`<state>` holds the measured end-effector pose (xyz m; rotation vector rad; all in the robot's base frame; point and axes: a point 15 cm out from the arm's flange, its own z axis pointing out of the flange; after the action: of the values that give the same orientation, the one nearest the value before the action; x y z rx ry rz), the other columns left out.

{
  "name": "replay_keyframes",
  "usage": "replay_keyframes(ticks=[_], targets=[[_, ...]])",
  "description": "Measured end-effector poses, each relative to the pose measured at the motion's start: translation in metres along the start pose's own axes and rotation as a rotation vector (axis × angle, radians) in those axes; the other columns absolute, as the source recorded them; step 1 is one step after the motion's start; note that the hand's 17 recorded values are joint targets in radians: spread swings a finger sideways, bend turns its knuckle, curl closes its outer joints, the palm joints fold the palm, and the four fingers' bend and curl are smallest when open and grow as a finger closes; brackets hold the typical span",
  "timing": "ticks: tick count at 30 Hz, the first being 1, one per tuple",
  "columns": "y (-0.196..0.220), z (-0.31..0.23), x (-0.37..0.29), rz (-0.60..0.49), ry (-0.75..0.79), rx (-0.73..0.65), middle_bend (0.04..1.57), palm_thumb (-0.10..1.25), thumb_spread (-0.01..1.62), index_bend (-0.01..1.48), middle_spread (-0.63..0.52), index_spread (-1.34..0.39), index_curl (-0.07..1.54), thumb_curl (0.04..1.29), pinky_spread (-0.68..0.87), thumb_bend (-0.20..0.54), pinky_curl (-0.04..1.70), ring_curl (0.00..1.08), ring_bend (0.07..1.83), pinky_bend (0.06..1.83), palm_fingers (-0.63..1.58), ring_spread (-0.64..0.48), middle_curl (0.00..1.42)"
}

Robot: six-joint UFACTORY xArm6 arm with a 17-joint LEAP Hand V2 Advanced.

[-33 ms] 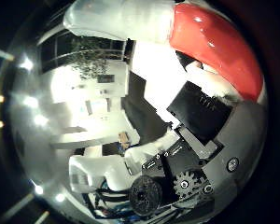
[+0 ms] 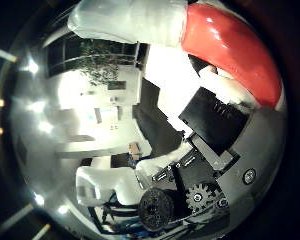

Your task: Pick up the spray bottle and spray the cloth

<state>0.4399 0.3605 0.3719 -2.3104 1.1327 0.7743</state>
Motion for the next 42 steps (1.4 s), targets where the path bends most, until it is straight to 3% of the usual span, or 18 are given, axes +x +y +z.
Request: replay_keyframes(ticks=[5, 20, 31, 42], targets=[[-0.014, 0.004, -0.015, -0.072, -0.141, 0.061, 1.37, 1.04, 0.73, 1.1, -0.08, -0.21, 0.77, 0.9, -0.21, -0.017, 1.25, 0.57, 1.47, 1.03, 1.2, -0.15, 0.59], [-0.044, 0.083, 0.023, -0.104, -0.457, 0.124, 1.36, 1.02, 0.69, 1.1, -0.07, -0.22, 0.77, 0.91, -0.21, -0.02, 1.25, 0.57, 1.48, 1.03, 1.2, -0.15, 0.59], [-0.048, 0.143, 0.049, -0.084, -0.502, 0.08, 1.36, 1.01, 0.66, 1.1, -0.07, -0.22, 0.77, 0.92, -0.21, -0.019, 1.25, 0.56, 1.48, 1.03, 1.2, -0.15, 0.59], [-0.062, 0.193, 0.084, -0.072, -0.424, 0.131, 1.35, 1.01, 0.62, 1.11, -0.07, -0.21, 0.77, 0.92, -0.21, -0.021, 1.25, 0.56, 1.48, 1.03, 1.2, -0.15, 0.59]])
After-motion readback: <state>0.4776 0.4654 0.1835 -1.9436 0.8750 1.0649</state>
